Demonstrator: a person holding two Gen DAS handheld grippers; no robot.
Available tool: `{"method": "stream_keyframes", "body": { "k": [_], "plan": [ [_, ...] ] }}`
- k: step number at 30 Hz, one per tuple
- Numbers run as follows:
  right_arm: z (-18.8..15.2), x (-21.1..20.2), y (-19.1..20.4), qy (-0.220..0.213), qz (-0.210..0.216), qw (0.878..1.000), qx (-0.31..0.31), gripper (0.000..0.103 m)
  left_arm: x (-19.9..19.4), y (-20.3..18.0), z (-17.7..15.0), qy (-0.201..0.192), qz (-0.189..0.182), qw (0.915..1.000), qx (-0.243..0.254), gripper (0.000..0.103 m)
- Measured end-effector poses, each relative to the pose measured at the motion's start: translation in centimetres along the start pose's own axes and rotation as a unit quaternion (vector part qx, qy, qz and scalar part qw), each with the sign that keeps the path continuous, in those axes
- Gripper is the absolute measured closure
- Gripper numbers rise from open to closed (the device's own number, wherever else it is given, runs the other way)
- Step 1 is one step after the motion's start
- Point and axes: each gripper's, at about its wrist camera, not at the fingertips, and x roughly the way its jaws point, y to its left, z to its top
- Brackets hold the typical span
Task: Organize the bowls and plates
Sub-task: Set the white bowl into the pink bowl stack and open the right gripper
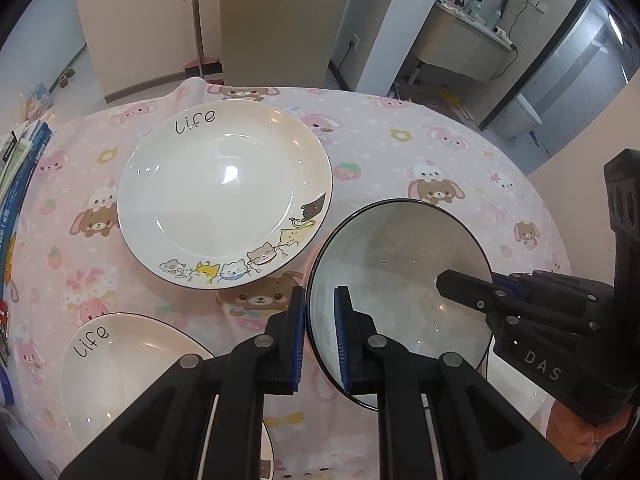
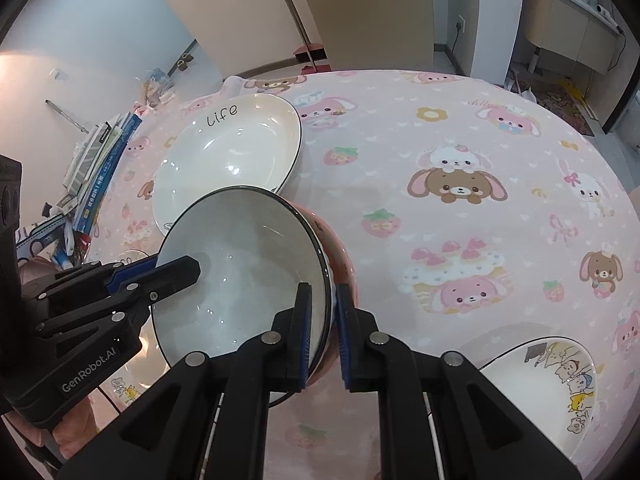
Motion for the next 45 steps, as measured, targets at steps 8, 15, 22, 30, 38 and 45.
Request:
{"method": "stream_keyframes", "body": {
  "k": [8, 15, 22, 30, 38, 45],
  "plan": [
    [0.2, 0.1, 1.0, -0.002, -0.033, 0.999, -0.028, 0.092, 0.1, -0.3, -0.2, 0.0, 0.017, 0.9997, 0.019, 0.088],
    [0.1, -0.2, 1.3, -0.001, -0.045, 0.998, -0.037, 0.092, 0.0, -0.2, -0.2, 0.0, 0.015, 0.9997, 0.018, 0.088],
    [0.0, -0.3, 1.4, -0.001, -0.049, 0.998, -0.038, 0.091, -0.3, 0.0, -0.5, 0.0, 0.006, 0.9999, 0.016, 0.088],
    [0.0, -0.7, 1.6, -0.004, -0.074, 0.996, -0.047, 0.091, -0.4, -0.1, -0.7, 0.002, -0.008, 0.9997, 0.021, 0.095],
    [-0.2, -1.1, 1.3, -0.003, -0.064, 0.997, -0.045, 0.092, -1.5, -0.4, -0.7, -0.014, 0.003, 0.9996, 0.023, 0.095],
    [-0.4, -1.9, 1.5, -0.016, -0.067, 0.996, -0.052, 0.095, -4.1, -0.7, -0.7, -0.039, 0.0, 0.9989, 0.027, 0.095]
  ]
}}
